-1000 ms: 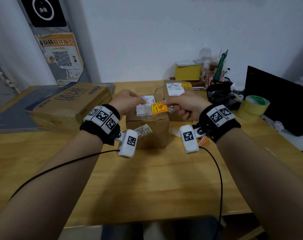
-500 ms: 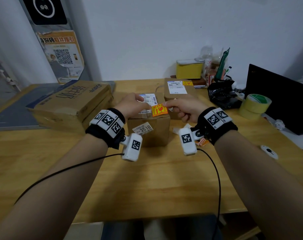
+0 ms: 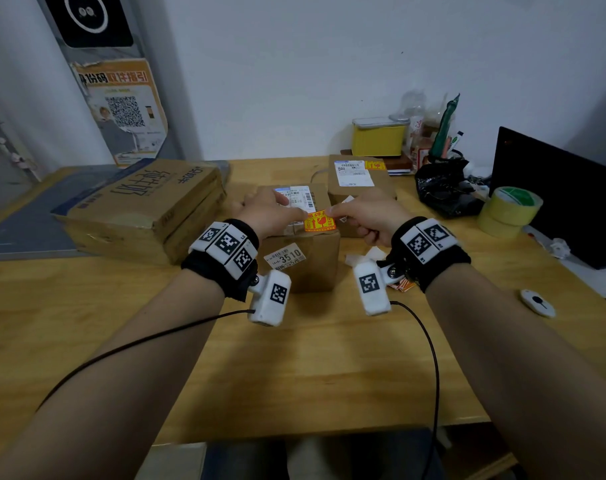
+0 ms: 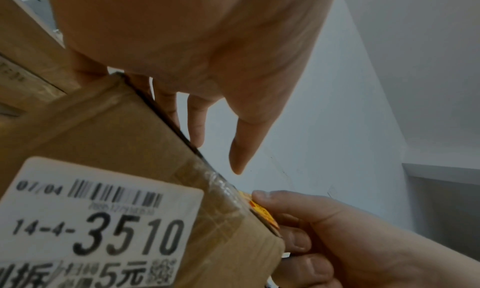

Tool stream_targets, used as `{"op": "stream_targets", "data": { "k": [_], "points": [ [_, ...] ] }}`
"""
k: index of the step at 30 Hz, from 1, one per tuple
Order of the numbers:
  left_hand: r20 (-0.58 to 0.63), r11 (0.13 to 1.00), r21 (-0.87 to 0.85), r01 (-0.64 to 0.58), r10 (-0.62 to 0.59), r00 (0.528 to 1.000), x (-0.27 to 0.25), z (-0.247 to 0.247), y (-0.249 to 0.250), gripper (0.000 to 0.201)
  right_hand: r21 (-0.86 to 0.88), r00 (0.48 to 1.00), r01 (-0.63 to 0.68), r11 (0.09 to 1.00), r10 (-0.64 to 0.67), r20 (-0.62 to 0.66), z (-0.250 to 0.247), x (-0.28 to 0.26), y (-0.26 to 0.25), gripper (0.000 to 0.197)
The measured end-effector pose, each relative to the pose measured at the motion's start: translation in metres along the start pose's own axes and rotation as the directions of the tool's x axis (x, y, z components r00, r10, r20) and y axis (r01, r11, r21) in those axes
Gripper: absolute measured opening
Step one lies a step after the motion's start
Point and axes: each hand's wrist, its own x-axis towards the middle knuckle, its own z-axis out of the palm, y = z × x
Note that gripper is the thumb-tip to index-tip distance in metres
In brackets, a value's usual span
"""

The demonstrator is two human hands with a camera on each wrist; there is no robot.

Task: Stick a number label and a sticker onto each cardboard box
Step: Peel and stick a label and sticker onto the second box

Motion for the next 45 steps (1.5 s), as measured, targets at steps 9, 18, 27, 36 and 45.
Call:
{"op": "stream_targets", "data": {
  "k": [9, 18, 27, 36, 45],
  "points": [
    [0.003, 0.995, 0.104, -0.009, 0.009, 1.0, -0.006, 0.003, 0.005, 0.065, -0.155, 0.993, 0.073, 0.985, -0.086, -0.084, 0.0, 0.001, -0.003, 0.032],
    [0.014, 0.997, 0.081, 0.008, -0.009, 1.0, -0.007, 0.002, 0.005, 0.065, -0.263, 0.978, 0.107, 0.959, -0.149, -0.145, -0.009, -0.012, -0.011, 0.037],
    [0.002, 1.0, 0.022, 0.016, -0.016, 1.0, -0.008, 0.001, 0.002, 0.063, -0.145, 0.999, 0.027, 0.989, -0.021, 0.043, 0.015, -0.022, -0.004, 0.066],
    [-0.028, 0.995, -0.096, -0.006, 0.004, 1.0, -0.013, -0.001, -0.005, 0.044, -0.084, 0.997, 0.031, 0.996, -0.026, 0.067, 0.03, -0.029, 0.0, 0.036],
    [-0.009, 0.98, -0.198, -0.019, 0.017, 1.0, -0.023, -0.006, -0.001, 0.047, -0.067, 0.999, 0.032, 0.997, -0.033, -0.018, 0.038, -0.03, 0.002, 0.043]
  ]
}}
